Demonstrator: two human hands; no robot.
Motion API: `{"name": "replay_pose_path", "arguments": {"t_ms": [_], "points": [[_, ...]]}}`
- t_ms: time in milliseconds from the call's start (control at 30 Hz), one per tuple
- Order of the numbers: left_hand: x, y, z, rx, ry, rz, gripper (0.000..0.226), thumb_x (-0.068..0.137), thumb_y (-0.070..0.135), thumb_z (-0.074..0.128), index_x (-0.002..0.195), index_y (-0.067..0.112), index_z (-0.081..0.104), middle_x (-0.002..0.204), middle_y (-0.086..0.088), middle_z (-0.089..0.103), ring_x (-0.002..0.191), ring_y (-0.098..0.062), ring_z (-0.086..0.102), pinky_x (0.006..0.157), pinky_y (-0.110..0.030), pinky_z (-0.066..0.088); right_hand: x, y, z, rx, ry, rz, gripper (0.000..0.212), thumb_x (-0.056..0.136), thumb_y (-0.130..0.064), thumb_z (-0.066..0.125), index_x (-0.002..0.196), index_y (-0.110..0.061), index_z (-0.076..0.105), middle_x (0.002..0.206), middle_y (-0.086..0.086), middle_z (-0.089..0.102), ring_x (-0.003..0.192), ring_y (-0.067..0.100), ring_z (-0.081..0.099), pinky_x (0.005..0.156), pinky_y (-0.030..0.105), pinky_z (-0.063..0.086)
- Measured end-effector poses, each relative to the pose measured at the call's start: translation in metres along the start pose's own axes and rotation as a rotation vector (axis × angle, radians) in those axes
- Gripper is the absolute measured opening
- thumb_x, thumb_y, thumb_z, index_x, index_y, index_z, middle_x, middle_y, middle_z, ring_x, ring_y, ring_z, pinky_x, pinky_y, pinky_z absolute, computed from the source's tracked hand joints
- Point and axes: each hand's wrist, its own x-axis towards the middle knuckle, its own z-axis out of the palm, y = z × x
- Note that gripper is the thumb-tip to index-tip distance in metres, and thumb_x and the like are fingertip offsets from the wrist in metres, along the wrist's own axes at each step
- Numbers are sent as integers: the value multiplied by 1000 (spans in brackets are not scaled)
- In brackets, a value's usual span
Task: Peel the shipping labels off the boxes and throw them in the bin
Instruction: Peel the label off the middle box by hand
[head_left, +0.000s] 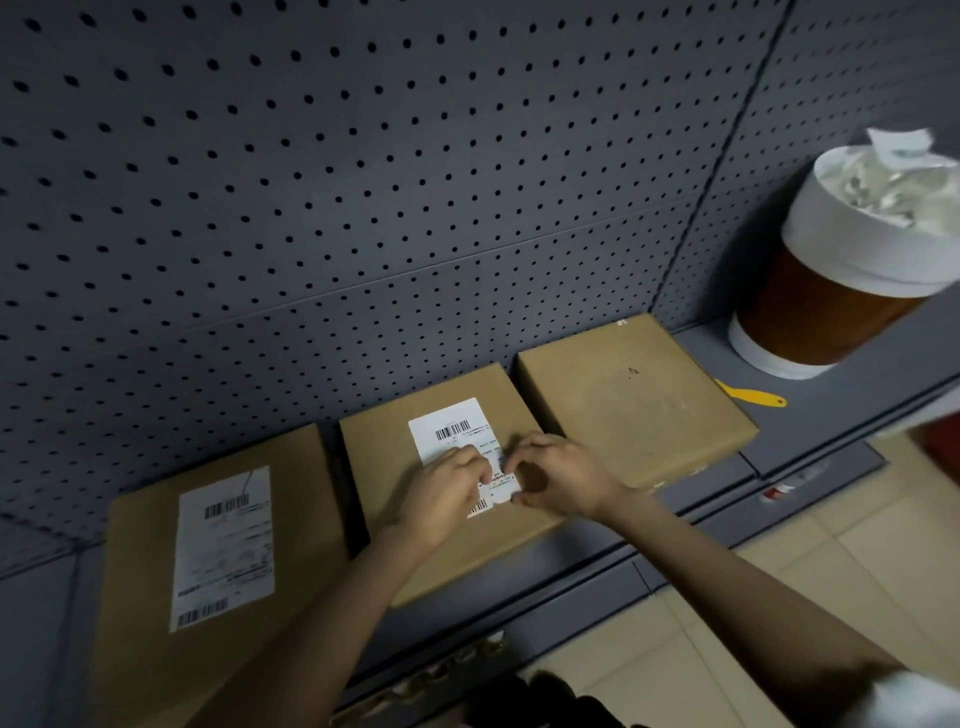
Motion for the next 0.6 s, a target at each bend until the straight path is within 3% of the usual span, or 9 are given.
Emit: {"name": "replay_pose_path", "arguments": {"t_ms": [100, 233, 367, 467, 600], "points": [[4, -2, -6, -41, 18, -17, 10, 80, 17, 64, 90, 16, 67, 98, 1, 63, 93, -19, 58, 75, -33, 47, 0, -1, 0, -5, 0, 13, 40, 76, -39, 70, 113, -30, 59, 126, -9, 51, 119, 11, 48, 98, 24, 35], [1, -2, -7, -16, -70, 17, 23, 81, 35, 67, 99, 21, 65, 107, 6, 58, 101, -11, 52, 77, -26, 39, 0, -1, 0, 14, 2, 26, 39, 74, -40, 71, 111, -31, 60, 124, -9, 51, 119, 12, 49, 100, 26, 37], [4, -1, -6, 52, -71, 68, 23, 86, 35, 61, 104, 23, 64, 110, 7, 58, 106, -11, 50, 81, -23, 36, 2, -3, -2, -3, -3, 15, 39, 75, -39, 70, 112, -30, 60, 123, -8, 52, 118, 11, 48, 96, 25, 36], [2, 0, -5, 72, -66, 98, 14, 86, 30, 60, 96, 22, 65, 105, 5, 59, 102, -12, 52, 75, -24, 37, 3, -3, -2, -2, 0, 15, 39, 75, -39, 70, 111, -30, 60, 123, -8, 52, 118, 12, 48, 96, 25, 37], [4, -4, -5, 47, 12, -39, 4, 83, 18, 59, 83, 16, 63, 95, 1, 61, 85, -20, 60, 67, -32, 43, 2, -3, -1, 5, -9, 24, 39, 75, -39, 70, 111, -32, 60, 126, -9, 51, 120, 11, 47, 100, 26, 36]]}}
